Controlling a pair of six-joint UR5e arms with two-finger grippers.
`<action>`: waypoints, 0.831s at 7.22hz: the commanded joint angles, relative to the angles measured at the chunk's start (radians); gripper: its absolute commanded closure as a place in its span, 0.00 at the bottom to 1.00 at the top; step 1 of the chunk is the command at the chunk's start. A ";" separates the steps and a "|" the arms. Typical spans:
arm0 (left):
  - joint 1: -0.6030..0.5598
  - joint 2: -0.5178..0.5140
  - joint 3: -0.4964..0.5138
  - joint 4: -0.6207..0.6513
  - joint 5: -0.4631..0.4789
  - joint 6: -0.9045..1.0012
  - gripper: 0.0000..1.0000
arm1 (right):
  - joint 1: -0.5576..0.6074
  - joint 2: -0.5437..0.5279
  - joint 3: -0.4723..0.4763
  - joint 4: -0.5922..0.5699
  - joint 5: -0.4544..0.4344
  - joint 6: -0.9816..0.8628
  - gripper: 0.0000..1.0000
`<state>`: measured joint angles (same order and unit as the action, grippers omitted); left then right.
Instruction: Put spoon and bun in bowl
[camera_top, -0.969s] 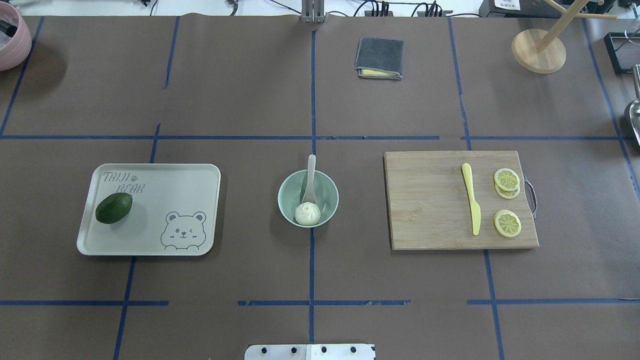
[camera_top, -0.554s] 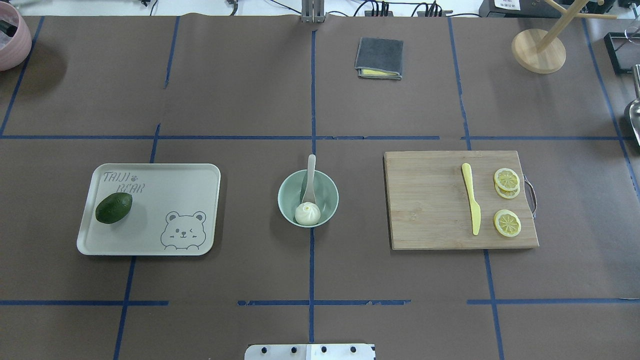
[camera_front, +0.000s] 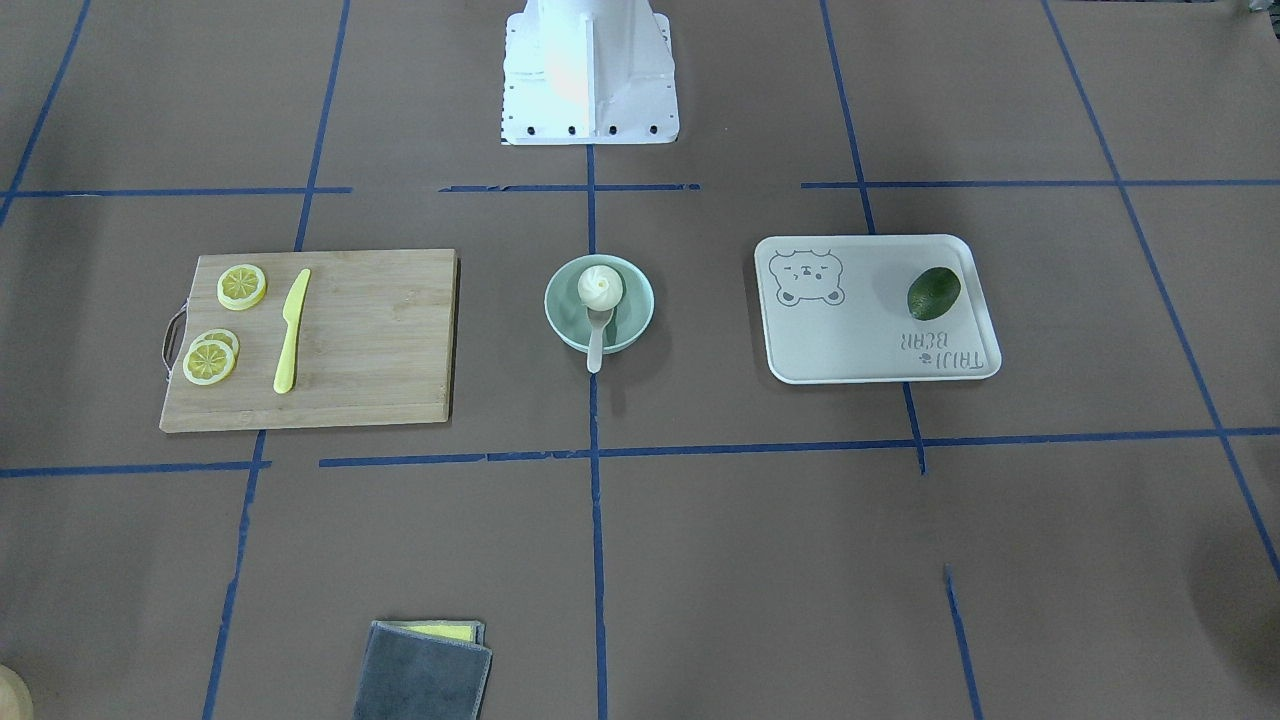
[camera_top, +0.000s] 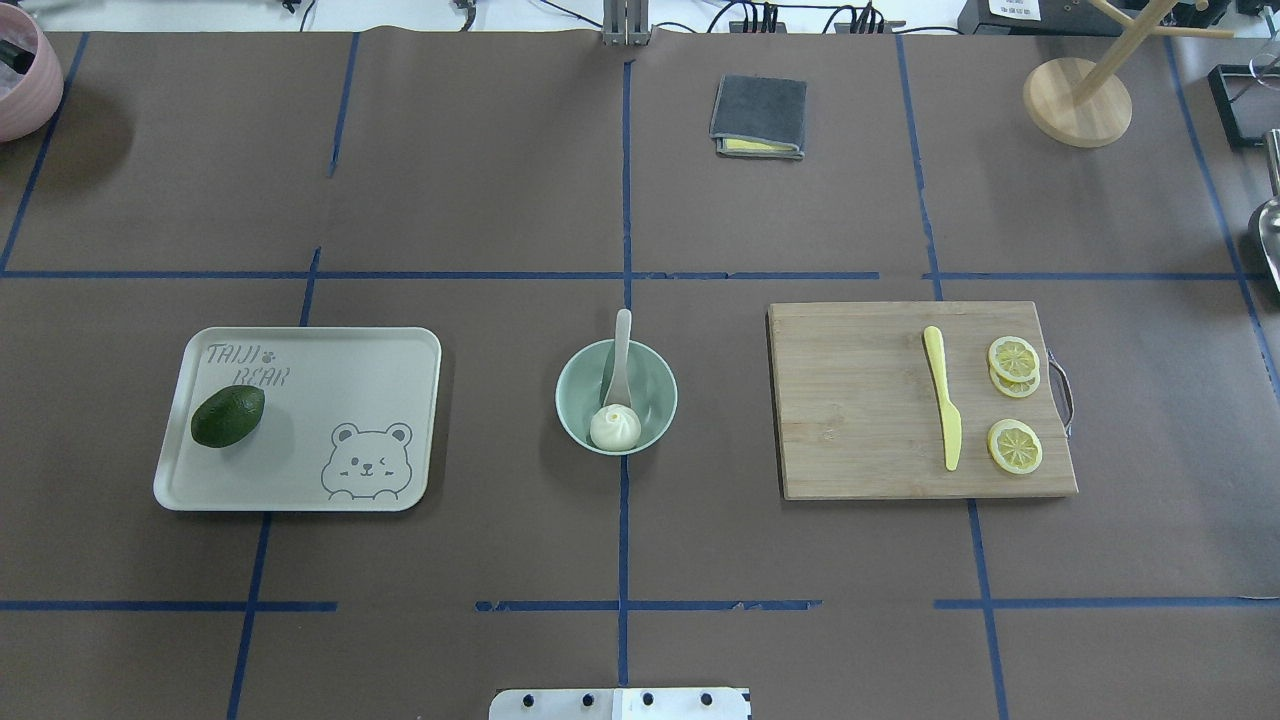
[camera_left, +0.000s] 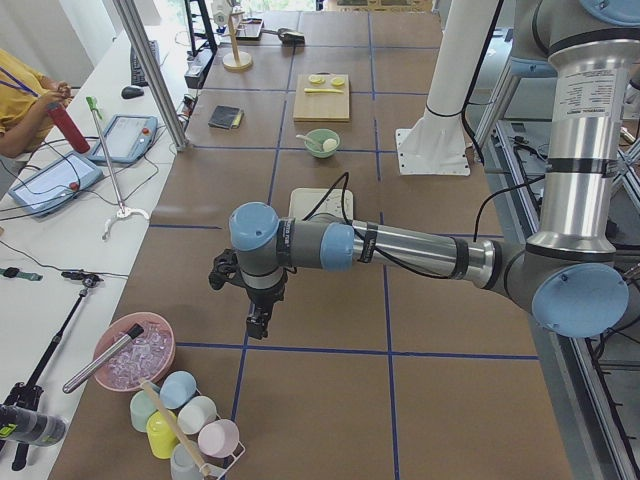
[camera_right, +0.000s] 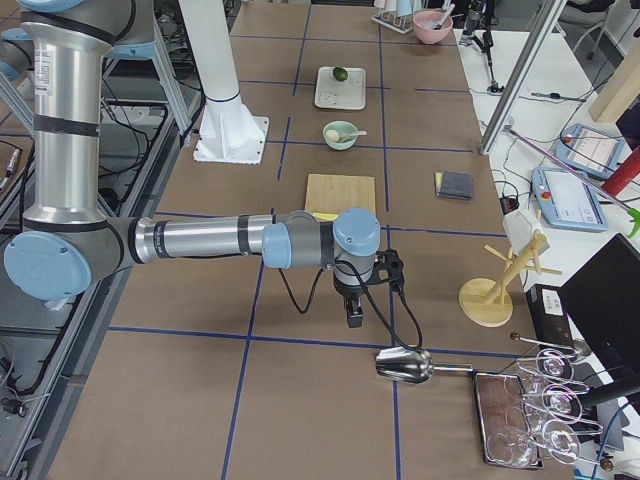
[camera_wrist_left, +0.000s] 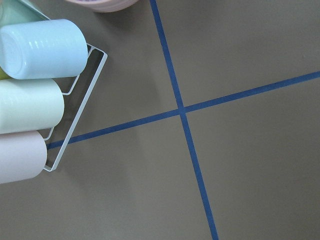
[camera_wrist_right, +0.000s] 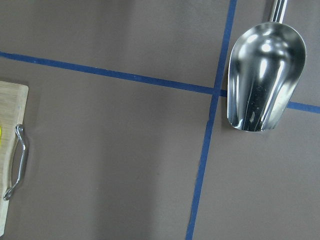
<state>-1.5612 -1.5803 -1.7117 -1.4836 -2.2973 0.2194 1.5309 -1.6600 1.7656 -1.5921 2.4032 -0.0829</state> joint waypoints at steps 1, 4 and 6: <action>-0.003 0.020 0.000 -0.010 -0.004 0.002 0.00 | 0.000 0.009 -0.014 -0.002 0.005 0.000 0.00; -0.008 0.026 -0.038 -0.006 -0.037 0.006 0.00 | 0.000 0.017 -0.020 -0.005 0.008 0.005 0.00; -0.007 0.077 -0.081 -0.009 -0.039 0.005 0.00 | 0.000 0.019 -0.015 -0.002 0.010 0.002 0.00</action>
<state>-1.5682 -1.5211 -1.7704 -1.4926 -2.3350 0.2251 1.5309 -1.6435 1.7465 -1.5950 2.4109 -0.0805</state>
